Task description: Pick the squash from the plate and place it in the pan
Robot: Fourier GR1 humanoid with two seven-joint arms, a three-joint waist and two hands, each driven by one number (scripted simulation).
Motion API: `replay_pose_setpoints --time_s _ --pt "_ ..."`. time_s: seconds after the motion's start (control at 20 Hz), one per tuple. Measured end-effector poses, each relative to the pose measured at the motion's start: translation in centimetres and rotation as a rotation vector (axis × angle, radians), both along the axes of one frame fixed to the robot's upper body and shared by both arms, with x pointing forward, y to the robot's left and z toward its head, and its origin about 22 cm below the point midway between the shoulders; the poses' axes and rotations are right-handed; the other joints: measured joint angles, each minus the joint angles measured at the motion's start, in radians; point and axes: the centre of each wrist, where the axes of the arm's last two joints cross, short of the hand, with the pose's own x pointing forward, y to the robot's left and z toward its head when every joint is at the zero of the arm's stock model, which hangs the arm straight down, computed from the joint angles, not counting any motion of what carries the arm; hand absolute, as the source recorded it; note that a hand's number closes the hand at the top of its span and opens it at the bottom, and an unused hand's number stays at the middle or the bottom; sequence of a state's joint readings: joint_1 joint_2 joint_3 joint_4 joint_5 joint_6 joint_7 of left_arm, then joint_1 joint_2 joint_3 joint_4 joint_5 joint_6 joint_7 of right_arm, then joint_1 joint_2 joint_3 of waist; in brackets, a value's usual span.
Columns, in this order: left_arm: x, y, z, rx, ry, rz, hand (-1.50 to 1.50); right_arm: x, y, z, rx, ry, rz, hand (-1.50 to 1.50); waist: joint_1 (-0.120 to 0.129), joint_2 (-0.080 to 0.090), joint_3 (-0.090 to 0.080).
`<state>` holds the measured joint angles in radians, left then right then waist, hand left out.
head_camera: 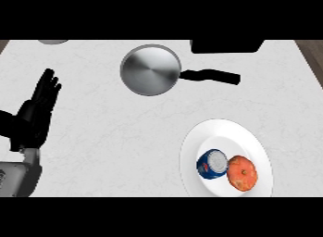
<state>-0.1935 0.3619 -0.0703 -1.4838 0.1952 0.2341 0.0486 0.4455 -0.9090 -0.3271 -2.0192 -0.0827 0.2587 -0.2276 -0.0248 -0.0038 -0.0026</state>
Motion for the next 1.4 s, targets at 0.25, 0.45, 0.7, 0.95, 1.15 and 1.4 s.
replay_pose_setpoints --time_s 0.25,0.45,0.7,0.95,1.15,1.4 --pt "0.2 -0.2 0.0 -0.004 -0.003 -0.012 0.0 0.6 3.0 2.7 -0.074 -0.012 -0.014 -1.5 0.017 0.002 0.001" --pt "0.7 0.1 -0.2 -0.006 0.001 -0.02 0.0 0.7 5.9 2.9 -0.063 0.01 0.008 -1.5 0.023 0.004 0.001" --pt "1.2 -0.7 0.3 -0.004 0.0 -0.027 0.0 0.9 8.6 2.6 -0.03 0.065 0.079 -1.5 0.025 0.004 0.002" --pt "1.3 -0.7 -0.3 -0.001 0.003 -0.026 0.0 0.9 11.0 1.2 -0.066 0.115 0.077 -1.5 0.026 0.004 0.002" --pt "0.7 -0.4 0.0 -0.004 -0.002 -0.031 0.0 1.2 11.4 0.3 -0.087 0.16 0.037 -1.5 0.026 0.003 0.002" --pt "0.7 -0.5 -0.5 -0.003 -0.003 -0.028 0.0 1.8 12.1 -1.4 -0.119 0.176 -0.018 -1.5 0.024 0.004 0.003"
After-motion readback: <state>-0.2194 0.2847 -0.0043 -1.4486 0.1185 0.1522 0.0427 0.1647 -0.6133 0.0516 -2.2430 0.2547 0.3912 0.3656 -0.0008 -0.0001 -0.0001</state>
